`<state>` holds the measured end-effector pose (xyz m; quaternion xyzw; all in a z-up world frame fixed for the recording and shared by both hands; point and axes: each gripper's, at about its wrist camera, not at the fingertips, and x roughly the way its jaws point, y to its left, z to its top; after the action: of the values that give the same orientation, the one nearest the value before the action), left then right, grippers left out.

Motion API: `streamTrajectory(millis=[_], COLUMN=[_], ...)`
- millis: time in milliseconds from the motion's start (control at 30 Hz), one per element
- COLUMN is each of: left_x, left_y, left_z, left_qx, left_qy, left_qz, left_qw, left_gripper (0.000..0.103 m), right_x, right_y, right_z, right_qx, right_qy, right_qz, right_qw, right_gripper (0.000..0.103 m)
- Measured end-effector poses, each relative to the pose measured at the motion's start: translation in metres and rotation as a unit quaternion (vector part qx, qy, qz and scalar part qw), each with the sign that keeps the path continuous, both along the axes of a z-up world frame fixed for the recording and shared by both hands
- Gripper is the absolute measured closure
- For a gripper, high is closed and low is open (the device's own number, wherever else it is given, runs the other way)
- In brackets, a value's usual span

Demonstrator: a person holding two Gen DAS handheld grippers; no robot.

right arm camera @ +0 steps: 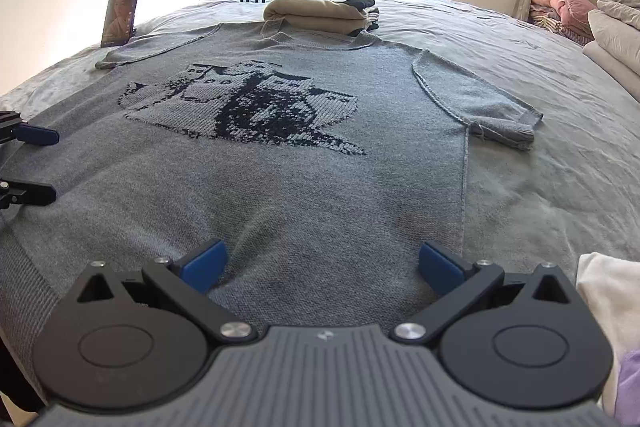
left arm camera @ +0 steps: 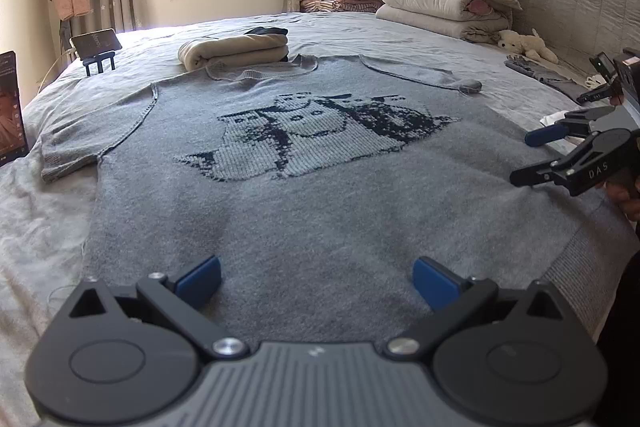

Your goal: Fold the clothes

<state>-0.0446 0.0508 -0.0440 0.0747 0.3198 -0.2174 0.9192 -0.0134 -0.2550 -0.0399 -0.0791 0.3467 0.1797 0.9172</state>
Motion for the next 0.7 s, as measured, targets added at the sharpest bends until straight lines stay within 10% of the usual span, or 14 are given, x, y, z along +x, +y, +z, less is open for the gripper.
streamTrajectory(millis=[700], left_x=[0.079], left_y=[-0.013], left_z=[0.029], left_qx=[0.021], left_qy=[0.024], left_qz=[-0.005], left_qw=[0.9995], left_gripper=[0.0], right_x=[0.052], right_y=[0.026], right_z=[0.026], right_qx=[-0.01], right_qy=[0.017], right_qz=[-0.03], right_qw=[0.999], right_gripper=[0.0])
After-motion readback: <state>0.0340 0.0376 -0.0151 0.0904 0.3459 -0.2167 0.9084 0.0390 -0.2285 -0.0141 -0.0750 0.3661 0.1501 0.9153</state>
